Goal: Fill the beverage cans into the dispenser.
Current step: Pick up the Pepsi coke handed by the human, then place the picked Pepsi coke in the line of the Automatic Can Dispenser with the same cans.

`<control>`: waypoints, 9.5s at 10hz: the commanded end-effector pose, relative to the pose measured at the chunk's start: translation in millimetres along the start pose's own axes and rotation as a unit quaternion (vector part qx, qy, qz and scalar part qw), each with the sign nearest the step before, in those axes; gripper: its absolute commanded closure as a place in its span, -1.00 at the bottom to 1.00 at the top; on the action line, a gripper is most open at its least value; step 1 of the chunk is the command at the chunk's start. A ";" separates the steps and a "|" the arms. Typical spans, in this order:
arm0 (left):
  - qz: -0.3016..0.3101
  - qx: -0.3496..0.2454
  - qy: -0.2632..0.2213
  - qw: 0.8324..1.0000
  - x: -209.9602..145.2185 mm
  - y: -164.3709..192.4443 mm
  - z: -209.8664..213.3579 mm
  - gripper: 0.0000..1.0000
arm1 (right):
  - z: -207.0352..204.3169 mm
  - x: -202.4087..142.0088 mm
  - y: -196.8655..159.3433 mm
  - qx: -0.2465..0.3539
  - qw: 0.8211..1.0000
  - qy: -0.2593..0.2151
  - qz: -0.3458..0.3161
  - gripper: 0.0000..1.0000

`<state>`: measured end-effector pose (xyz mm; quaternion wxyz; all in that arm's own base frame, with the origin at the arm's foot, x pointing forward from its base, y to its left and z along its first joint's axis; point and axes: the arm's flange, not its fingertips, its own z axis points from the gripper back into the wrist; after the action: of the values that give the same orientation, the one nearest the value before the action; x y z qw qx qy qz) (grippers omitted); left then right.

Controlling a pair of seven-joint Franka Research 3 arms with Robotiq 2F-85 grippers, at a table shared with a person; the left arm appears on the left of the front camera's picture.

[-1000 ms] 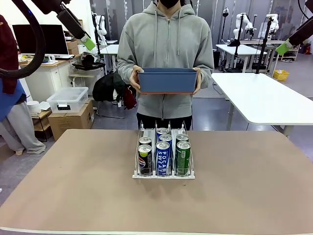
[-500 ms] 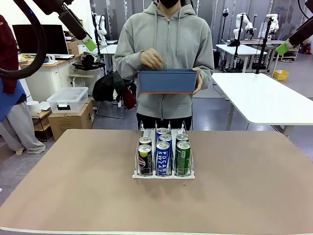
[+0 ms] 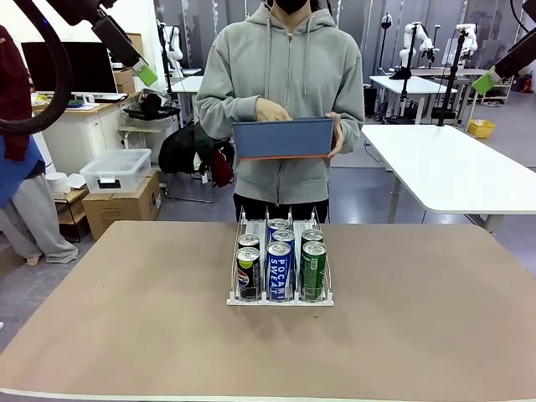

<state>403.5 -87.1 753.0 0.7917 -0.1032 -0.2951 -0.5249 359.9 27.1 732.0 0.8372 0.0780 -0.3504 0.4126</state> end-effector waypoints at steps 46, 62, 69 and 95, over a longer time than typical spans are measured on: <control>0.027 0.062 -0.075 0.995 -21.4 65.1 -97.8 -1.00 | -0.7 -0.2 0.0 0.000 1.000 0.000 0.000 -1.00; 0.034 0.097 -0.023 0.994 -19.1 51.2 -81.8 0.24 | -0.7 -0.2 0.0 0.000 1.000 0.000 0.000 -1.00; 0.030 0.086 -0.037 0.995 -13.2 56.1 -80.1 0.53 | -0.7 -0.2 0.0 0.000 1.000 0.000 0.000 -1.00; 0.046 0.074 -0.010 0.996 -11.3 52.7 -87.1 -0.15 | -0.7 -0.2 0.0 0.000 1.000 0.000 0.000 -1.00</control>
<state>480.2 -94.2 684.6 0.8056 -0.0691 -0.3551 -0.4691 359.9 27.1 732.0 0.8372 0.0780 -0.3504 0.4126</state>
